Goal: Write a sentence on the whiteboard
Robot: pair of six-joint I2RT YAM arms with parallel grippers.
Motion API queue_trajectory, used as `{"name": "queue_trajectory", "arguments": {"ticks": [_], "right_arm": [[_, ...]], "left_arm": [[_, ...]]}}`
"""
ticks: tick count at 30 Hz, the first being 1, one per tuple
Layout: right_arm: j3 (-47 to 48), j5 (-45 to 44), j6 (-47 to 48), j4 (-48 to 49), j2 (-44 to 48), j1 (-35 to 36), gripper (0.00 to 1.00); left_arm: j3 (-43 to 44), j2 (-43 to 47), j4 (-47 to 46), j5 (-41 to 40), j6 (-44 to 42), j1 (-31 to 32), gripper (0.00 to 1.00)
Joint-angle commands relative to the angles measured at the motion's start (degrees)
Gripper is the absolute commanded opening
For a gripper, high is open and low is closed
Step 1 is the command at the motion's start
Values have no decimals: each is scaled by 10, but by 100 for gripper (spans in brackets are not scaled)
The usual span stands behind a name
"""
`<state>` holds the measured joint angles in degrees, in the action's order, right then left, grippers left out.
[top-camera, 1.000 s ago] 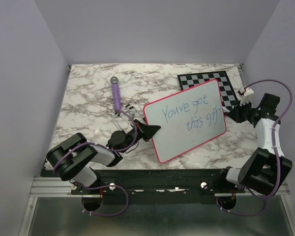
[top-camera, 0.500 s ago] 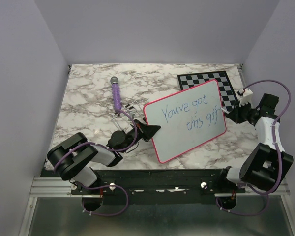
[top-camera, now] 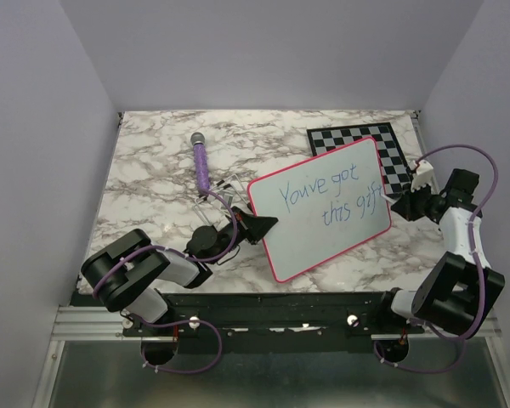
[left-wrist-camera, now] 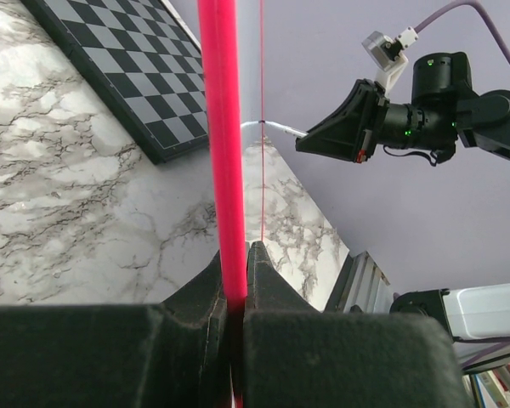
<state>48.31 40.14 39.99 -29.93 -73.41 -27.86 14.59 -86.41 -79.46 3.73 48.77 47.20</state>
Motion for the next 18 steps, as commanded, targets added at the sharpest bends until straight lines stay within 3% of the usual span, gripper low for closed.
{"name": "queue_trajectory", "arguments": {"ticks": [1,18], "right_arm": [[-25,-20,22,-26,5,0,1],[-24,-60,2,-13,13,-5,1]], "left_arm": [[-5,-17,-15,48,-60,6,0],[-4,-16,-14,49,-61,6,0]]}}
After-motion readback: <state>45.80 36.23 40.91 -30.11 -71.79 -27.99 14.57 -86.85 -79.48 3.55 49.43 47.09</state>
